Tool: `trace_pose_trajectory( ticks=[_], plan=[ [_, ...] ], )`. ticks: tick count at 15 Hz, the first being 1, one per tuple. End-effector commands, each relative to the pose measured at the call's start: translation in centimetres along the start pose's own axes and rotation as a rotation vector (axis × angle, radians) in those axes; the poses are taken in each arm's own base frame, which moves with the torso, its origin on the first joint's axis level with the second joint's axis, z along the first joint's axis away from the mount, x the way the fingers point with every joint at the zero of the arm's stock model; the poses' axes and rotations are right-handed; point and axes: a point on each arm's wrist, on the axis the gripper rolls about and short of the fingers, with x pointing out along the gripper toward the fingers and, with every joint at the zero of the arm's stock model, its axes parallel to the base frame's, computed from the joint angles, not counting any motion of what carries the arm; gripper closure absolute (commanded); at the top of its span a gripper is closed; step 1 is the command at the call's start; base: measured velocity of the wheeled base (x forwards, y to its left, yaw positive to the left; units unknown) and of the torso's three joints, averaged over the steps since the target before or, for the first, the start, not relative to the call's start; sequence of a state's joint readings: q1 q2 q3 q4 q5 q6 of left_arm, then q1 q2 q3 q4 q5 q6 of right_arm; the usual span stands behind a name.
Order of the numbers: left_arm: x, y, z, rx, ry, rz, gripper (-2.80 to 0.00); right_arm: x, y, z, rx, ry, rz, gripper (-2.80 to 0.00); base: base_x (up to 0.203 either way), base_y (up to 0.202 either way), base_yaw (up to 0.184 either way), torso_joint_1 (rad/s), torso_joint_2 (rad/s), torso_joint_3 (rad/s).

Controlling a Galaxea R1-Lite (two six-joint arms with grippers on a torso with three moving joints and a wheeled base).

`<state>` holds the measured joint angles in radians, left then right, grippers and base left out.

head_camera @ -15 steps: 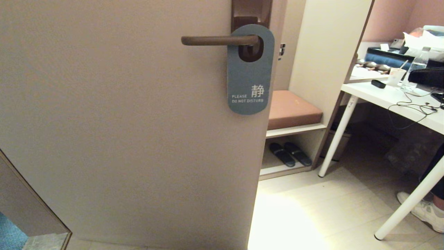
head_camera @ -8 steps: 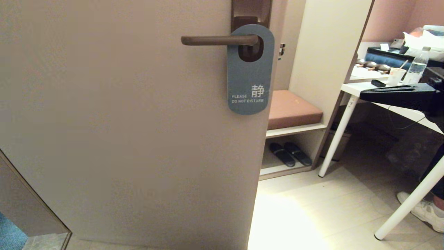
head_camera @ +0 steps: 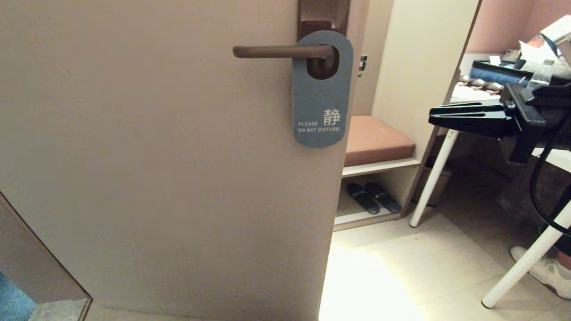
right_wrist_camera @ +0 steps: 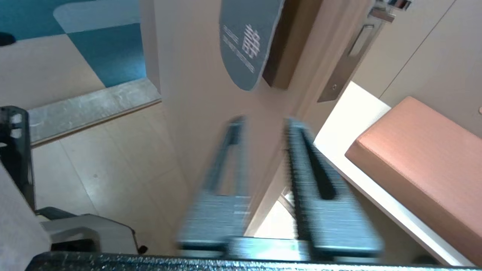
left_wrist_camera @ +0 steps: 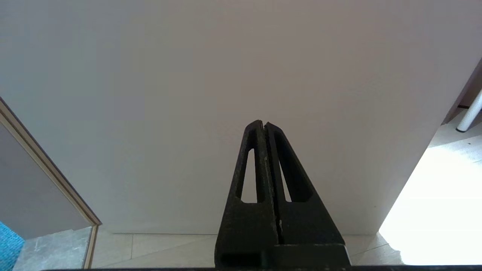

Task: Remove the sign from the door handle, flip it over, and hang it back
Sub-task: Take down the sign

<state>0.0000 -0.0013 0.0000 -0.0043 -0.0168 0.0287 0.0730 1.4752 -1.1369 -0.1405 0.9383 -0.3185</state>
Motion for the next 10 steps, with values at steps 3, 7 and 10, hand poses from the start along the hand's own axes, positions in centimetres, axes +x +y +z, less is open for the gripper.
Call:
trace_pose_trajectory(
  ticks=[3,7,10],
  plan=[
    [0.0,0.0,0.0,0.0,0.001,0.0,0.0,1.7,-0.7,-1.3,0.006,0.002,0.04,-2.8,0.0,0.0,0.0,0.0,0.0,0.0],
    [0.0,0.0,0.0,0.0,0.001,0.0,0.0,3.7,-0.3,-1.6,0.006,-0.003,0.104,-2.8,0.0,0.0,0.0,0.0,0.0,0.0],
    [0.0,0.0,0.0,0.0,0.001,0.0,0.0,5.0,-0.3,-2.0,0.015,0.001,0.142,-2.8,0.0,0.0,0.0,0.0,0.0,0.0]
  ],
)
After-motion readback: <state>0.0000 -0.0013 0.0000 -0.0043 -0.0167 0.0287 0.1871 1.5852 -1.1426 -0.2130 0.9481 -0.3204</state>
